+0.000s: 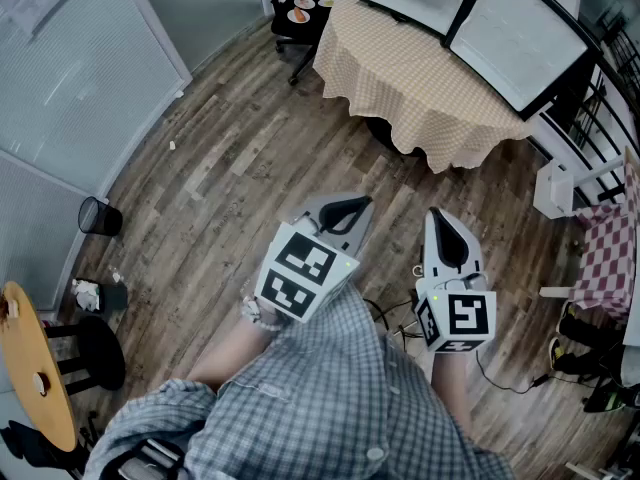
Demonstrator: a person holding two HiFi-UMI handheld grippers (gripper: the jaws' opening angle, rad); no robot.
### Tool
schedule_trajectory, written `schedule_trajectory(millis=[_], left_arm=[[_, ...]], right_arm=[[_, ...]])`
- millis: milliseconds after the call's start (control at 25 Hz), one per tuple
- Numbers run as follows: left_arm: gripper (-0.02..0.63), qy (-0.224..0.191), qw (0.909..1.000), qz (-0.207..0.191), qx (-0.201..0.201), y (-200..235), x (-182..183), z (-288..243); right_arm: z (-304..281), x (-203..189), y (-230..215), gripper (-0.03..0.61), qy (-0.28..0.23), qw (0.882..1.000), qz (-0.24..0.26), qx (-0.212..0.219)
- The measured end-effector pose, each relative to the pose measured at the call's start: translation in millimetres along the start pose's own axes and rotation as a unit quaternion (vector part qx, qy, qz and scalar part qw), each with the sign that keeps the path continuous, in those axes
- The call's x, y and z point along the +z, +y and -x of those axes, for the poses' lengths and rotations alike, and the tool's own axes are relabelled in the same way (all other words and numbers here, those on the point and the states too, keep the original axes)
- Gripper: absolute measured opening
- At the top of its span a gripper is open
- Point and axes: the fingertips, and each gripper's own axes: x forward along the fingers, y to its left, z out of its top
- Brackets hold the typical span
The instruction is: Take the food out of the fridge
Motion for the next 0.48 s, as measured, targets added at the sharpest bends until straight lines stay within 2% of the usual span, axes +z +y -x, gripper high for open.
schedule_trajectory(millis=[240, 480], left_arm=[[0.006, -0.002, 1.0000, 0.002, 0.001, 19, 1, 1], [0.006, -0.003, 1.0000, -0.001, -0.002, 26, -1, 5]], right_arm=[[-14, 4, 5, 0.009, 0.004, 1.000, 0.009, -0.004], [-17, 4, 8, 0.009, 0.000, 1.000, -0.002, -0.018]])
